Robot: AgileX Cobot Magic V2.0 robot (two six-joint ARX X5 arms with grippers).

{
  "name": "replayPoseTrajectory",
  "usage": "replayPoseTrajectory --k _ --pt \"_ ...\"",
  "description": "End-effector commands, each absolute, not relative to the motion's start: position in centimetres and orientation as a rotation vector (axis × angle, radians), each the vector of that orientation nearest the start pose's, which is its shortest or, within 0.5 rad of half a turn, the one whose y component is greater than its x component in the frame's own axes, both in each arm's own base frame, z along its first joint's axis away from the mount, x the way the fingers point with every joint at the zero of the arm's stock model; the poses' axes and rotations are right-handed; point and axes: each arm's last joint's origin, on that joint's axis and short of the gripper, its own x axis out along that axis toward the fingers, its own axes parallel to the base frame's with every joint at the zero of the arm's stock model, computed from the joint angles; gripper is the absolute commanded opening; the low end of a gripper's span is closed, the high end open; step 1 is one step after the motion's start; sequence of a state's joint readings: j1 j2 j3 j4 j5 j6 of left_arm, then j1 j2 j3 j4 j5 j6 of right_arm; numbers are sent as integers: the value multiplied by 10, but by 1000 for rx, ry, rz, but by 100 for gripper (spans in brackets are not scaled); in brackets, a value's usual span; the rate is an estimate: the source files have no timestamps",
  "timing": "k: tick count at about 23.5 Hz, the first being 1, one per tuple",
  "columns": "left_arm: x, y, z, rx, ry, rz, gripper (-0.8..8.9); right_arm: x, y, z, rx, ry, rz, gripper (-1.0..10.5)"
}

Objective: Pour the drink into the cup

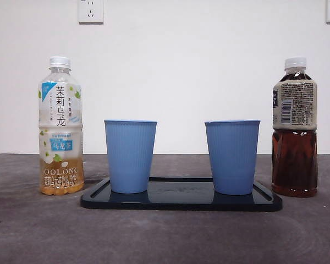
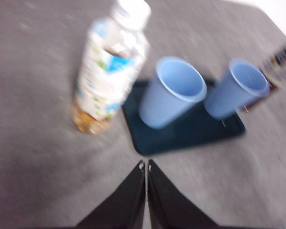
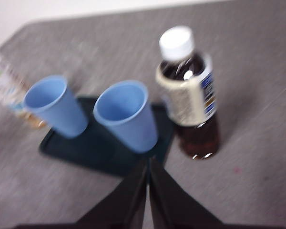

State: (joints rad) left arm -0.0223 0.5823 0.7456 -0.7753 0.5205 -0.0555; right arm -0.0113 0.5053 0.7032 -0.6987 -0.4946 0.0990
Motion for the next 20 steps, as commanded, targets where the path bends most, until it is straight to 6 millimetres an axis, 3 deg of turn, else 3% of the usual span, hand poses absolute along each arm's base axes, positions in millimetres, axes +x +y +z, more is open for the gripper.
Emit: replayPoseTrajectory --k 1,9,11,13,14,20 --pt "107 -20 299 -138 625 -579 9 99 15 300 178 540 501 6" --pt "106 -26 298 -93 644 -647 12 94 23 297 132 660 592 6" --pt "106 -26 298 -95 645 -646 128 94 23 297 132 659 589 81" --pt "106 -26 298 -97 645 -645 331 94 23 297 128 662 568 342" --pt "106 -26 298 -97 645 -645 387 95 22 297 124 663 553 409" --pt "107 -26 299 -117 634 -638 405 95 22 295 120 673 528 412"
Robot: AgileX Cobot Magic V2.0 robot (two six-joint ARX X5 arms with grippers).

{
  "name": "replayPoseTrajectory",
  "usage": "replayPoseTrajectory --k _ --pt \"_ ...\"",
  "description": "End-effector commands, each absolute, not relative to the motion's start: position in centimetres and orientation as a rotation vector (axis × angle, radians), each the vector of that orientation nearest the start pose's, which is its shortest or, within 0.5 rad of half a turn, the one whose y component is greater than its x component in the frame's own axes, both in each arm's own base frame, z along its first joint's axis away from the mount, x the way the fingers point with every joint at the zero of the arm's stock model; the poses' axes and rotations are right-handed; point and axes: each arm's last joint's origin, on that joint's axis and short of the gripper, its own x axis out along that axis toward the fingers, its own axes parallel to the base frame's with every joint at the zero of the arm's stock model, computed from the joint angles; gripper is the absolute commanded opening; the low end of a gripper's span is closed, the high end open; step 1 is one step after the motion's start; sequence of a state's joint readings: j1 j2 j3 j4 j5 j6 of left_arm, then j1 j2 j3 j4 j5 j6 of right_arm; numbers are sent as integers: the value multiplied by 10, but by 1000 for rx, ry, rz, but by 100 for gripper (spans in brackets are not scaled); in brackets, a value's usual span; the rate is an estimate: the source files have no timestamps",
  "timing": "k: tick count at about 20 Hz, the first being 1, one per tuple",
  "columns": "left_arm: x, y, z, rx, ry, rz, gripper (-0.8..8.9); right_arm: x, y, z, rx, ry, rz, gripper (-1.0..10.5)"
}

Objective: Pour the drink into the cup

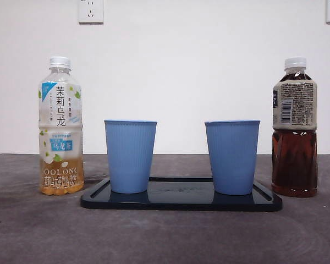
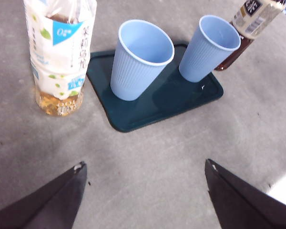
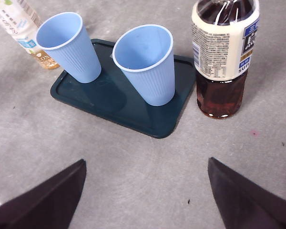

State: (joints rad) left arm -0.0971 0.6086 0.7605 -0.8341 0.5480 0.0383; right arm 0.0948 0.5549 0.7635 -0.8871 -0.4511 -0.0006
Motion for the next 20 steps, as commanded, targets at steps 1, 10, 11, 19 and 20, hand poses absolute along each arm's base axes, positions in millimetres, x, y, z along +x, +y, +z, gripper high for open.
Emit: replayPoseTrajectory --k 1,10,11,19,20 --pt "107 -26 300 -117 630 -638 405 95 22 294 132 679 520 412" --pt "107 -26 300 -117 631 -638 405 118 26 244 323 671 463 412" --pt "107 -26 300 -116 631 -638 405 121 27 237 352 651 445 413" --pt "108 -26 300 -114 625 -639 405 148 43 189 297 482 312 413" --pt "108 -26 300 -114 625 -639 405 152 45 185 275 469 294 413"
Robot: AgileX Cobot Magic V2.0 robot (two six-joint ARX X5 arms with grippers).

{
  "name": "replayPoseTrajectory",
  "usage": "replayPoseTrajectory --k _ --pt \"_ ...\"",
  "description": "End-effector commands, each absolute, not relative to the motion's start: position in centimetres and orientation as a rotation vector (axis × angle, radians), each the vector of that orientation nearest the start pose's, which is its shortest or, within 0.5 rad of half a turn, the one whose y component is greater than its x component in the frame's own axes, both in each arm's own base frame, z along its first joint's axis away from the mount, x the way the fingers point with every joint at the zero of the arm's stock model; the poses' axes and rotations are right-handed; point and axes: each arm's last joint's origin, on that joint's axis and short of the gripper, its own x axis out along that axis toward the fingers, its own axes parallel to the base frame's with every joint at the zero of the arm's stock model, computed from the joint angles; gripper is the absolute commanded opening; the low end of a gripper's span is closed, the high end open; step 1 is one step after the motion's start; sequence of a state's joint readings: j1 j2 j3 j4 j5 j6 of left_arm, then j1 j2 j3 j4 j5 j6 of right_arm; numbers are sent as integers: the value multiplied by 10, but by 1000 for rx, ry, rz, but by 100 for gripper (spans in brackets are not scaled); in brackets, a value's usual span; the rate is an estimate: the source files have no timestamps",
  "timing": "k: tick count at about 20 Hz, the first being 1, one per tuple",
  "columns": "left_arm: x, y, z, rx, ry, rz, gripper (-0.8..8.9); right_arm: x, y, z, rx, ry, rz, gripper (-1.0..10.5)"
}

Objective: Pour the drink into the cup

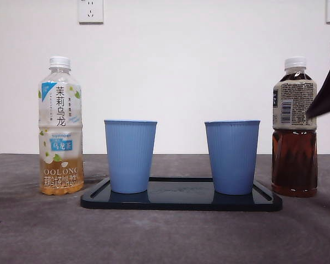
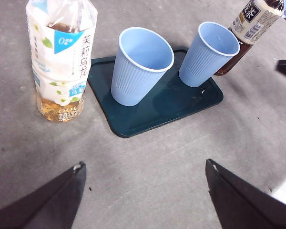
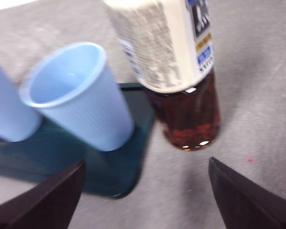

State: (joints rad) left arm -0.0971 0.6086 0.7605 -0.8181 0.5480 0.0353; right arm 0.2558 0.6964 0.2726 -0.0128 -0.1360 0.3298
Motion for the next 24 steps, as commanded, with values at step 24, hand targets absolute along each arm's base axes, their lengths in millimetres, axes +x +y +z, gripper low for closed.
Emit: replayPoseTrajectory --k 24 --pt "108 -26 300 -115 626 -639 404 226 63 133 226 307 198 452"
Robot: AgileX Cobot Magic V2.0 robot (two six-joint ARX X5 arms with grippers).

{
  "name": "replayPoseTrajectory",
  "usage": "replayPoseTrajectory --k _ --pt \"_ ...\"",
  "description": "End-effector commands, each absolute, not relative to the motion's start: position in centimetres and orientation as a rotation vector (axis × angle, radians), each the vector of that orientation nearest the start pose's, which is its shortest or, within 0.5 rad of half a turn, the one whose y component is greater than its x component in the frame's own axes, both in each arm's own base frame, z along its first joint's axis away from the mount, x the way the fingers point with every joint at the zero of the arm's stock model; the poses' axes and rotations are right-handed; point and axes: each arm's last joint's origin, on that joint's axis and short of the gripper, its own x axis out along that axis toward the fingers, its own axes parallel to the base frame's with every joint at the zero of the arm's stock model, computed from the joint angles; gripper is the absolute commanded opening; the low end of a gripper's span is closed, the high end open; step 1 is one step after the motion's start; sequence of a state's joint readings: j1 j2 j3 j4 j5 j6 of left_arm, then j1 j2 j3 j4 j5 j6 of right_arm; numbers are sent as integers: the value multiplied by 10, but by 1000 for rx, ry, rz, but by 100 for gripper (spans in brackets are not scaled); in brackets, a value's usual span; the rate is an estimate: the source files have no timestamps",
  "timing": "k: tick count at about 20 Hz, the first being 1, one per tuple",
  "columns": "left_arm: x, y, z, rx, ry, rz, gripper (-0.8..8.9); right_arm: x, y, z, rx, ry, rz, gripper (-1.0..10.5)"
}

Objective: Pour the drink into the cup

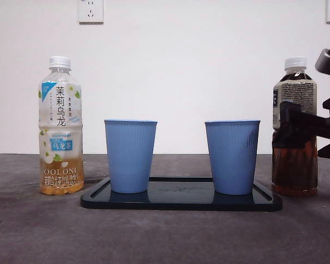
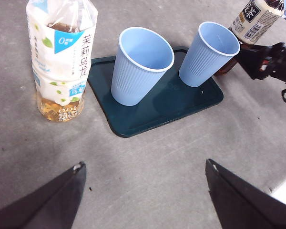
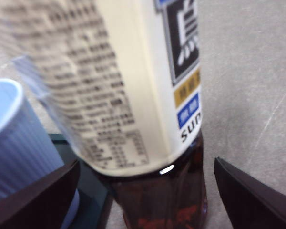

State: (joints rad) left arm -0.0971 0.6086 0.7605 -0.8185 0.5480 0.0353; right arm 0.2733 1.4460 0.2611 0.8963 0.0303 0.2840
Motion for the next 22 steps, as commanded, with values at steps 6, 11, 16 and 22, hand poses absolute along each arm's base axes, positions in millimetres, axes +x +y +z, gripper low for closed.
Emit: replayPoseTrajectory --k 6,11,16,22 --pt "107 -26 299 -116 632 -638 404 238 65 129 217 271 160 439" --pt "107 -26 299 -116 633 -638 404 239 65 129 200 267 160 219" --pt "107 -26 299 -116 632 -638 404 237 65 134 153 253 173 167" --pt "107 -29 303 -144 595 -756 404 229 62 162 14 290 151 162"
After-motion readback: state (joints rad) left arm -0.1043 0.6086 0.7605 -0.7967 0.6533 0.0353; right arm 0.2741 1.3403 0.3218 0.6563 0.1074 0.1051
